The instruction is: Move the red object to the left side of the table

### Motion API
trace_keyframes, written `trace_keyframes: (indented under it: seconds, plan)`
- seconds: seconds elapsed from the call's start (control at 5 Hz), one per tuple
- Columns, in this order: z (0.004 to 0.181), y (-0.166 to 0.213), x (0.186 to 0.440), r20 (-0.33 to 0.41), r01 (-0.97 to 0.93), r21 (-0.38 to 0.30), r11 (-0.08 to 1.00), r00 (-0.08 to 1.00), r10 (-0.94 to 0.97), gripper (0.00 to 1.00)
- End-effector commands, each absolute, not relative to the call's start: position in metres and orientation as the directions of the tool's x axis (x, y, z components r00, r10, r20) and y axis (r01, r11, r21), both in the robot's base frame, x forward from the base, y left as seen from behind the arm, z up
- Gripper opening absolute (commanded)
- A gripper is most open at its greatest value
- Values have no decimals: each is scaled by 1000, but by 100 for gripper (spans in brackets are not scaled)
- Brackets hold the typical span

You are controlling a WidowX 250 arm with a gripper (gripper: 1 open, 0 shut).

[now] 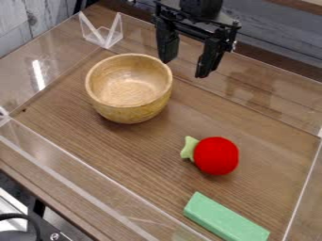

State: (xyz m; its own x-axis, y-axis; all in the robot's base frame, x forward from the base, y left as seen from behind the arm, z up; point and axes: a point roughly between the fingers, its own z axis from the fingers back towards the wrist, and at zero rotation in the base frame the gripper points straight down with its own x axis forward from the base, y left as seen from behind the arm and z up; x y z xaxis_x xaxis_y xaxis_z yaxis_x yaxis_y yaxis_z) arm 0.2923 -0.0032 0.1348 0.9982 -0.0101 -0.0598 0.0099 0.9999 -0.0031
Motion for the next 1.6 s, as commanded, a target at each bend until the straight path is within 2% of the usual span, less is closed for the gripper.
trace_keyframes:
  seconds: [0.0,0.2,0.4,0.6,0.8,1.2,1.4]
  plan:
    - [122,-7,281,-81,160,-16,987,984,-160,100]
    - [116,-31,272,-91,382,-34,923,919,-384,100]
    - [118,-55,267,-70,569,-35,821,818,-570,0]
    - [114,-64,259,-54,686,-34,727,725,-687,100]
    - [108,-62,255,-42,736,-20,677,676,-736,100]
    - [90,-62,253,-3,679,13,734,734,-679,100]
    - [88,-67,250,11,684,24,729,729,-684,100]
